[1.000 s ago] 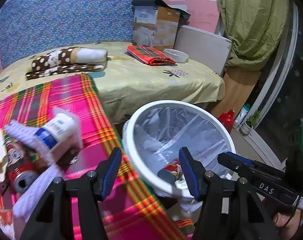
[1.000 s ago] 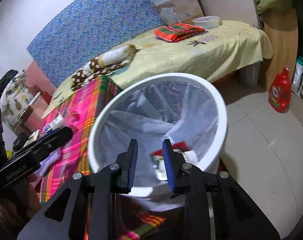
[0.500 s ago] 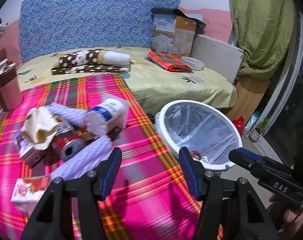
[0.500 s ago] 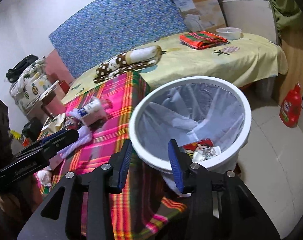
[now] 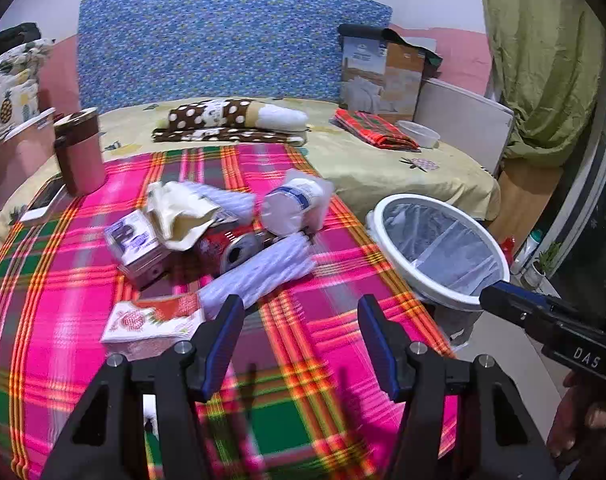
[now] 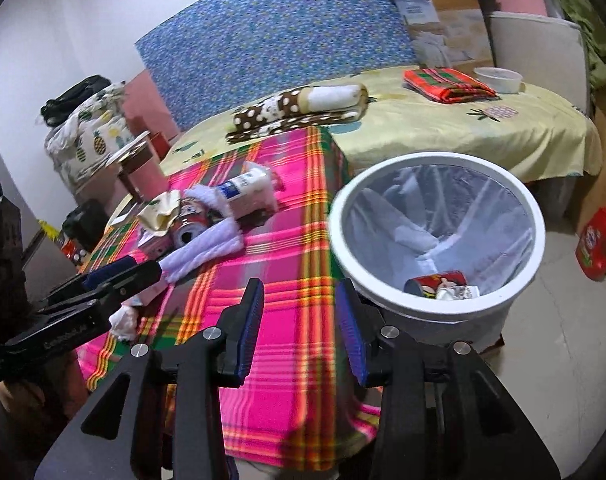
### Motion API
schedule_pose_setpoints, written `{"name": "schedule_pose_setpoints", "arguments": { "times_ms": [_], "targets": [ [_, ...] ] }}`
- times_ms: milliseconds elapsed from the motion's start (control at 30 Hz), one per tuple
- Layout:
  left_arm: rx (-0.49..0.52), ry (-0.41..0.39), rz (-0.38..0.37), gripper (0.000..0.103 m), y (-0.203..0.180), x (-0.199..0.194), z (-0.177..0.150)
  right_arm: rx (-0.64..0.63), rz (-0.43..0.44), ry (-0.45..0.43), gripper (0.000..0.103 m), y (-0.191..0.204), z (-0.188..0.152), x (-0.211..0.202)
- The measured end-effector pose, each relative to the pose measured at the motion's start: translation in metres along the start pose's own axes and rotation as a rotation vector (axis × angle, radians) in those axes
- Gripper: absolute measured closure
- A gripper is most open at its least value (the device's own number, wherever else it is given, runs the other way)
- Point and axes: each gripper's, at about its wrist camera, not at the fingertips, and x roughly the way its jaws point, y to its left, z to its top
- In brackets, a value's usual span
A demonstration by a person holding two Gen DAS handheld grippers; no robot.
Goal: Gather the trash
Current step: 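Move both open tools back over the trash on the cloth, then grasp the crumpled white tissue with the left tool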
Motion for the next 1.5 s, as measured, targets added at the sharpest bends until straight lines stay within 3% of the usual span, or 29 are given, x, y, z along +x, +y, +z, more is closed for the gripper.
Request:
{"name": "schedule_pose_setpoints", "arguments": {
  "times_ms": [600,1000,1033,1100,1200,1500],
  "targets": [
    [-0.084,0.001,0.118,0.042,0.07,-0.028,-0.034,-0.055,0.072,0.044,0.063,0.043,-0.009,0.012],
    [-0.095,0.08,0.1,0.042,0.076,-0.01,-0.051,-0.064,0.089,0.081,0.063,0.054,-0.013,0.02],
    [-0.095,0.088,0.099,0.043,0.076,-0.007,-0.052,-0.063,0.09,0.083,0.063,0.055,-0.013,0.021],
    [-0.099,0.102,0.094,0.059,0.077,-0.004,-0.055,-0.063,0.092,0.086,0.063,0.056,-0.014,0.021],
    [-0.104,0.109,0.098,0.069,0.08,-0.006,-0.057,-0.064,0.096,0.093,0.063,0.057,-0.013,0.023],
    [-0.124,0.049,0.113,0.072,0.089,-0.029,-0.051,-0.083,0.122,0.104,0.063,0.069,-0.012,0.028]
  ]
}}
